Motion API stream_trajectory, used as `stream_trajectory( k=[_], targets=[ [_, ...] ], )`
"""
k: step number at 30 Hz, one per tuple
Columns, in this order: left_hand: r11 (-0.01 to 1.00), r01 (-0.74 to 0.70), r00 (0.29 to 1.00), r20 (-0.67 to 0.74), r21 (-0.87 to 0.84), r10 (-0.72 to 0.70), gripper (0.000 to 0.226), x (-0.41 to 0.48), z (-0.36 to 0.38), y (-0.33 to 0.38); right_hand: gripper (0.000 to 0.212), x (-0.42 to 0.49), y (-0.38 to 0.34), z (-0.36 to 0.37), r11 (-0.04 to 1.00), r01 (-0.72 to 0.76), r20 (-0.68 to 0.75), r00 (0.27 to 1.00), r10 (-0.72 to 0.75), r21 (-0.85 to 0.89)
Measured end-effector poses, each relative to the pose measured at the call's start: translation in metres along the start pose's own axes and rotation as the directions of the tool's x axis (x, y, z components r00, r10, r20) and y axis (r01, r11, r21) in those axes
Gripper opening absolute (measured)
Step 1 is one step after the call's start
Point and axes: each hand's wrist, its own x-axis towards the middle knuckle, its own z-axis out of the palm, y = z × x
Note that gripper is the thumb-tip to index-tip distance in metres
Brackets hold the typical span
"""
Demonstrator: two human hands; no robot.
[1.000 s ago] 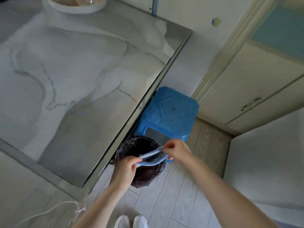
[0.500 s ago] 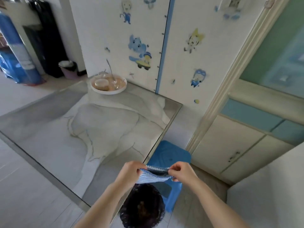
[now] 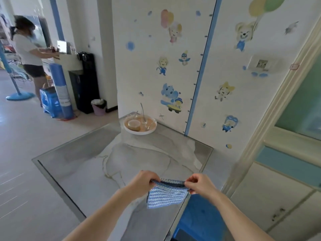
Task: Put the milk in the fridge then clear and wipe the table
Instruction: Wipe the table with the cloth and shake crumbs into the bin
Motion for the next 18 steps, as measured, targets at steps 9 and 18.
stream_trajectory(
  k=[9, 18],
  targets=[
    [0.998, -0.059, 0.997, -0.059, -0.030, 0.057, 0.024, 0.013, -0.088, -0.117, 0.016, 0.059, -0.094, 0.078, 0.998, 0.058, 0.004, 0.998, -0.058, 0.030],
    [0.981, -0.024, 0.995, -0.097, -0.191, 0.006, 0.028, 0.052, -0.135, -0.190, 0.017, 0.121, -0.131, 0.125, 0.999, 0.037, -0.016, 0.999, -0.037, -0.009]
  ],
)
